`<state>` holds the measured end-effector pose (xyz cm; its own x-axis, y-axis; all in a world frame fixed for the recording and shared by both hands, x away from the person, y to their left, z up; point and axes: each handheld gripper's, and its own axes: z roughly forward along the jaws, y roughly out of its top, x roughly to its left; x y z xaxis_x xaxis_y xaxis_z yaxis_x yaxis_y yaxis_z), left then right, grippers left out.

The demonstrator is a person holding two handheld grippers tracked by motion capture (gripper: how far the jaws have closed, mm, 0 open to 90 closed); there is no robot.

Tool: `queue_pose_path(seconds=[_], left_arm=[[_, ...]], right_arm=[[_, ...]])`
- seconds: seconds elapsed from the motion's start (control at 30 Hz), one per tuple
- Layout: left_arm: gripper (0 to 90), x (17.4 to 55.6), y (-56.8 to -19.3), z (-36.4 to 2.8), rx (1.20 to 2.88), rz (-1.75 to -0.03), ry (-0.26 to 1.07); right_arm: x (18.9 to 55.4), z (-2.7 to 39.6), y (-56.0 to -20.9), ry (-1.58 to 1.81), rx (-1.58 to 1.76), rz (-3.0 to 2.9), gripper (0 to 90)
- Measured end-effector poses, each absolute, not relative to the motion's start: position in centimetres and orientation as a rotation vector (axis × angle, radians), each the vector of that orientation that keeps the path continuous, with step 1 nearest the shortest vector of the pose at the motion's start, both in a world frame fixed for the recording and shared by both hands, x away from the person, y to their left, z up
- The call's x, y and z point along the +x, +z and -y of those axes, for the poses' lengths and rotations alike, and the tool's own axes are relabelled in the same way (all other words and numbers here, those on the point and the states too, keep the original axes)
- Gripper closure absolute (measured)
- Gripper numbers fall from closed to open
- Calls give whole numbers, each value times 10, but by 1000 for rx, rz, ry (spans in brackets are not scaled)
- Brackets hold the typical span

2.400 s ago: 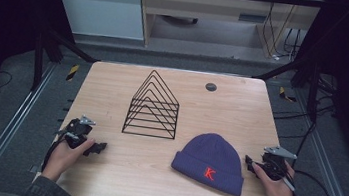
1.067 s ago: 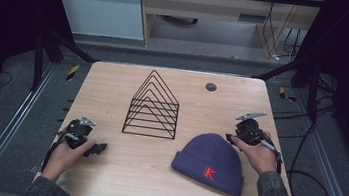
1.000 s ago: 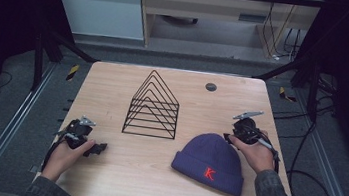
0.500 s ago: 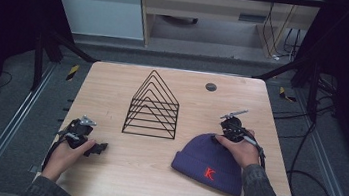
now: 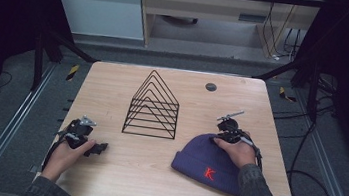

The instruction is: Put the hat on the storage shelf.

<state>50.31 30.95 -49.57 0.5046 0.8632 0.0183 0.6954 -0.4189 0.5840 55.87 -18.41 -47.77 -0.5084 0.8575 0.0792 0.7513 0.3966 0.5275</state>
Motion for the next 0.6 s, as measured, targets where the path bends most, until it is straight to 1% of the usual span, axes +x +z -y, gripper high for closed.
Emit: queue_pose_path(seconds=[0.1,0.13,0.17,0.2,0.3,0.47,0.5,0.57,0.6], left_arm=[[0,503,-495,-309,2244,-1277,434],[0,503,-495,-309,2245,-1278,432],[0,503,-495,-309,2245,-1278,433],[0,503,-496,-309,2239,-1278,433],[0,502,-496,-309,2237,-1277,434],[0,503,-496,-309,2238,-1265,430],[0,502,-496,-309,2235,-1236,409],[5,502,-495,-310,2196,-1229,371],[27,502,-495,-310,2196,-1229,371]], right_arm=[[557,184,-477,750,1401,-2459,674],[557,184,-477,750,1401,-2459,674],[556,183,-476,744,1389,-2459,719],[556,183,-476,744,1389,-2459,719],[554,183,-473,739,1349,-2461,769],[543,183,-457,786,1302,-2441,783],[538,182,-447,819,1272,-2435,785],[532,181,-437,832,1233,-2435,785],[532,181,-437,832,1233,-2435,785]])
